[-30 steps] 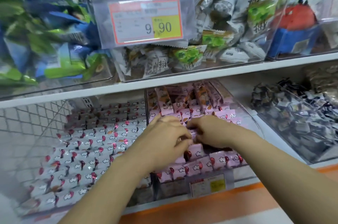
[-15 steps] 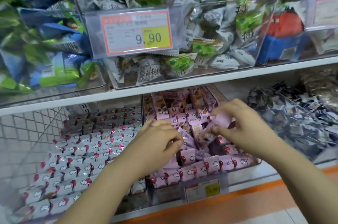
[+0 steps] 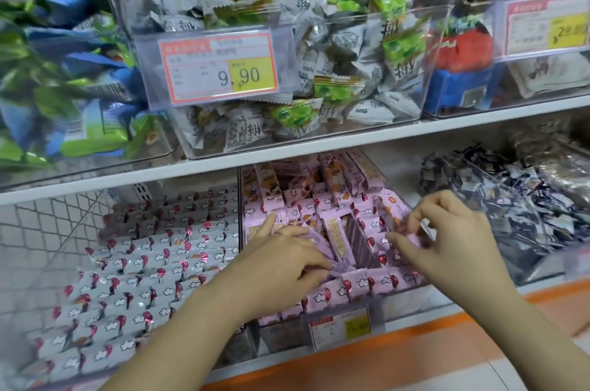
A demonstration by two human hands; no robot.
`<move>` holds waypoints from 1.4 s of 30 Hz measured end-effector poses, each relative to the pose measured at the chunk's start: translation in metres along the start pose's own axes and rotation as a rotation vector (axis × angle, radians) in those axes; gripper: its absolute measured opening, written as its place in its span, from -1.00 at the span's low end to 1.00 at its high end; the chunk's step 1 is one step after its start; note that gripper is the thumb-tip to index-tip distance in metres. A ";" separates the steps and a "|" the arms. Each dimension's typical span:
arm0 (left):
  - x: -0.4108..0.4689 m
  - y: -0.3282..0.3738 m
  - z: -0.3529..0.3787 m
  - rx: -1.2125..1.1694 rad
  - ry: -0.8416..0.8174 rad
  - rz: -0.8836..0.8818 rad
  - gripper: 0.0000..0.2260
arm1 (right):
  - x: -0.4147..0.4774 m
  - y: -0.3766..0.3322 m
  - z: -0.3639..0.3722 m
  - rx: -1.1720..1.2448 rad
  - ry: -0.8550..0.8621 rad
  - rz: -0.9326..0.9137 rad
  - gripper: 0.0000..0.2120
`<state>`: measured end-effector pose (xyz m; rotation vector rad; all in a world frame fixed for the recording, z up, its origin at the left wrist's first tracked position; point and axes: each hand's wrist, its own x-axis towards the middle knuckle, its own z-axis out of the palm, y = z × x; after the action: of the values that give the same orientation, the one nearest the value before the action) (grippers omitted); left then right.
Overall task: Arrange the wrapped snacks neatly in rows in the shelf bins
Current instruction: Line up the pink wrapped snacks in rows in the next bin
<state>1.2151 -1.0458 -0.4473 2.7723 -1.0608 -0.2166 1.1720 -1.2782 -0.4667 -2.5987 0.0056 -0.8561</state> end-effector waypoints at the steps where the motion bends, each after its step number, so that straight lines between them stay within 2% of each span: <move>1: -0.001 -0.002 0.001 0.000 -0.008 0.001 -0.73 | 0.005 -0.005 -0.004 0.039 0.000 -0.019 -0.67; 2: -0.002 -0.004 0.001 -0.008 -0.006 -0.002 -0.74 | 0.010 -0.010 -0.007 0.102 -0.025 -0.040 -0.72; 4: -0.004 -0.008 0.002 -0.017 0.007 0.002 -0.75 | 0.022 -0.026 -0.010 0.274 -0.195 -0.037 -0.85; 5: -0.005 -0.010 0.002 -0.014 0.014 0.011 -0.75 | 0.028 -0.034 -0.008 0.361 -0.324 -0.019 -0.91; 7: -0.007 -0.013 0.004 -0.007 0.033 0.028 -0.74 | 0.041 -0.043 0.006 0.431 -0.617 0.004 -0.90; 10: -0.011 -0.016 0.006 -0.026 0.060 0.051 -0.74 | 0.058 -0.049 0.037 0.336 -0.950 -0.023 -0.87; 13: -0.012 -0.021 0.007 -0.051 0.085 0.083 -0.73 | 0.068 -0.055 0.059 0.175 -1.149 -0.069 -0.87; 17: -0.011 -0.026 0.008 -0.072 0.088 0.108 -0.73 | 0.077 -0.064 0.069 0.059 -1.358 0.012 -0.96; 20: -0.011 -0.028 0.009 -0.076 0.092 0.116 -0.73 | 0.080 -0.061 0.077 0.033 -1.432 0.021 -0.83; 24: -0.010 -0.029 0.009 -0.070 0.090 0.117 -0.73 | 0.079 -0.059 0.083 -0.014 -1.477 0.002 -0.76; 29: -0.010 -0.028 0.009 -0.071 0.071 0.110 -0.73 | 0.080 -0.064 0.084 -0.132 -1.527 -0.112 -0.68; 36: -0.011 -0.027 0.008 -0.054 0.064 0.106 -0.73 | 0.081 -0.071 0.087 -0.444 -1.588 -0.393 -0.61; 42: -0.012 -0.026 0.008 -0.039 0.062 0.100 -0.72 | 0.081 -0.071 0.096 -0.501 -1.619 -0.409 -0.59</move>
<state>1.2216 -1.0197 -0.4593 2.6645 -1.1626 -0.1362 1.2840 -1.1878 -0.4640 -2.9522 -0.8285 1.4688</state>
